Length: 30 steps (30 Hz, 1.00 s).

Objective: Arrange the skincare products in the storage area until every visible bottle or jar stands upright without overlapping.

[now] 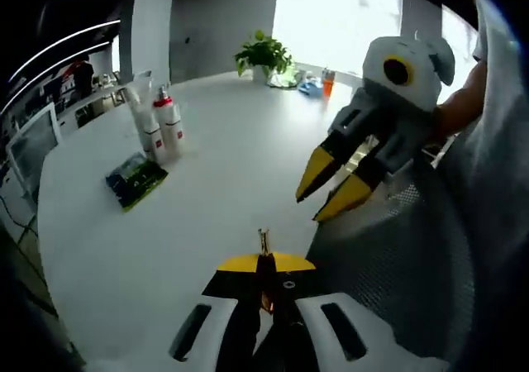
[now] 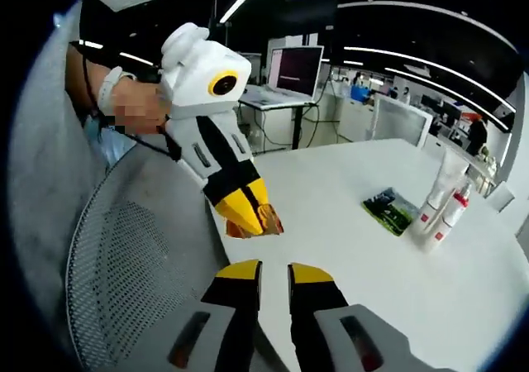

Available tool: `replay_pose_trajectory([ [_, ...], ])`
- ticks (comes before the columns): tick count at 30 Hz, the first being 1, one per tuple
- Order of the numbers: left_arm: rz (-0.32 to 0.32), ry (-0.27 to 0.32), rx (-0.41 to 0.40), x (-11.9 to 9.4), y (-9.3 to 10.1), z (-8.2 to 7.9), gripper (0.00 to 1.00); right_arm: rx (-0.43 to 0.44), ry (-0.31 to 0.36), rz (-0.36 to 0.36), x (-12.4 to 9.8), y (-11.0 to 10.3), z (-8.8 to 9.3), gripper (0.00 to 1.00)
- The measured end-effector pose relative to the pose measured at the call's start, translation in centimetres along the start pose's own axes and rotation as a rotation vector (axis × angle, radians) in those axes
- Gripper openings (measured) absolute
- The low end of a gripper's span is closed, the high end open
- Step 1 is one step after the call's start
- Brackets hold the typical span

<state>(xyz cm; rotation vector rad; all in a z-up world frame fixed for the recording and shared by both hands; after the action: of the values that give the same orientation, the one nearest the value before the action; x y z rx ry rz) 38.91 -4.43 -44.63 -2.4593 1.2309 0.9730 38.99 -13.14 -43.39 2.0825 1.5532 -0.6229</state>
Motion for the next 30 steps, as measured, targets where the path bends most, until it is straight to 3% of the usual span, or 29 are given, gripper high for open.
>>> replay_pose_trajectory([
  [4, 0.013, -0.003, 0.013, 0.3, 0.4, 0.2, 0.0, -0.06, -0.001, -0.025, 0.4, -0.7, -0.4, 0.05],
  [20, 0.094, -0.045, 0.195, 1.4, 2.4, -0.1, 0.0, -0.13, -0.016, -0.066, 0.8, -1.2, -0.3, 0.0],
  [23, 0.118, -0.059, 0.293, 1.2, 2.9, 0.0, 0.0, -0.146, -0.036, -0.088, 0.7, -1.4, 0.0, 0.0],
  [26, 0.141, -0.049, 0.284, 1.0, 3.3, -0.2, 0.0, -0.158, -0.045, -0.123, 0.7, -1.9, 0.1, 0.0],
  [30, 0.165, -0.059, 0.409, 0.8, 3.9, -0.2, 0.0, -0.177, -0.051, -0.16, 0.5, -2.4, 0.2, 0.0],
])
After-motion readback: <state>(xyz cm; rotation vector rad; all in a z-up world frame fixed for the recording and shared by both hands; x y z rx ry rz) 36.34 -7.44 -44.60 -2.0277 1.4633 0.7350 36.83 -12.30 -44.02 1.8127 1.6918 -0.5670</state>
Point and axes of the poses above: the point that each gripper's makers call its tool centre point, and the gripper's own axes: x roughly forward along the fingers, y roughly to its right, z roughly out of its underside, the point moved 4 cm from there along -x, roughly backward along the fingers, and after that the axes turned 2 degrees about -y, right-handed, at the moved point
